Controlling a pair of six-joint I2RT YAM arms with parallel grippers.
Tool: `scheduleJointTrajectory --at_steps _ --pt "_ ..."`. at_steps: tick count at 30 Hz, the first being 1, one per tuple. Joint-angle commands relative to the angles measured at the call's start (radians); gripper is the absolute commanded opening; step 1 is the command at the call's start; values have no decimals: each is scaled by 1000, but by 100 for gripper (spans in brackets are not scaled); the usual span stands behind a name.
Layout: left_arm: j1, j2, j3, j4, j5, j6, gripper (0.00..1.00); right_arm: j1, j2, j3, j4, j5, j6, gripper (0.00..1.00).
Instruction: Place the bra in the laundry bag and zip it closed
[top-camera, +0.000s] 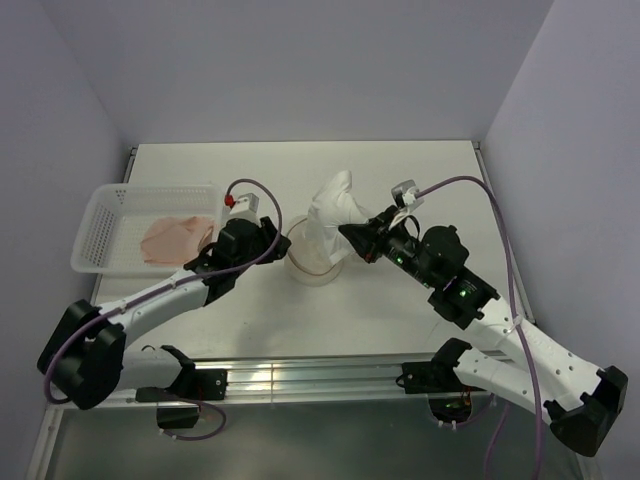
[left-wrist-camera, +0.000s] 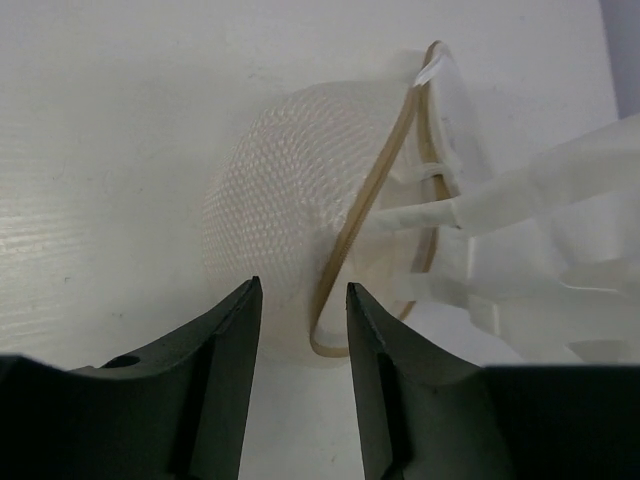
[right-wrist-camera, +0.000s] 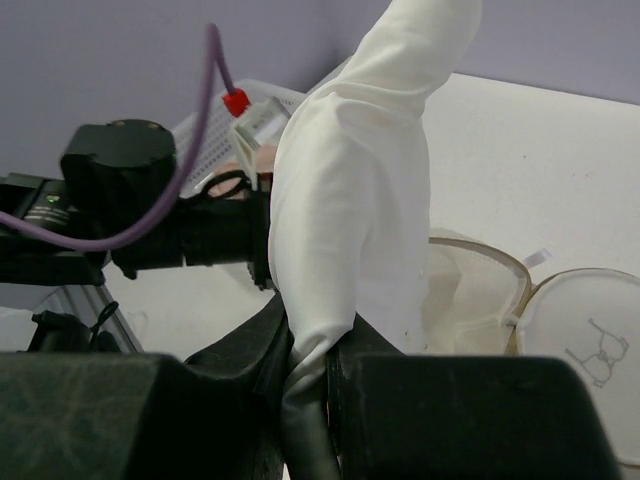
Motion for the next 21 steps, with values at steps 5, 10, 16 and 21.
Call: scheduleJointTrajectory --at_steps 5,10,16,21 --pt "-4 113 67 107 33 24 30 -5 49 -27 177 -3 30 0" --pt "-4 100 44 157 44 13 1 -7 89 -86 281 46 53 0" --pt "-4 77 10 220 110 -28 0 -7 136 -149 393 61 98 0" --pt "-4 42 -22 318 162 -88 0 -5 155 -192 426 52 104 0"
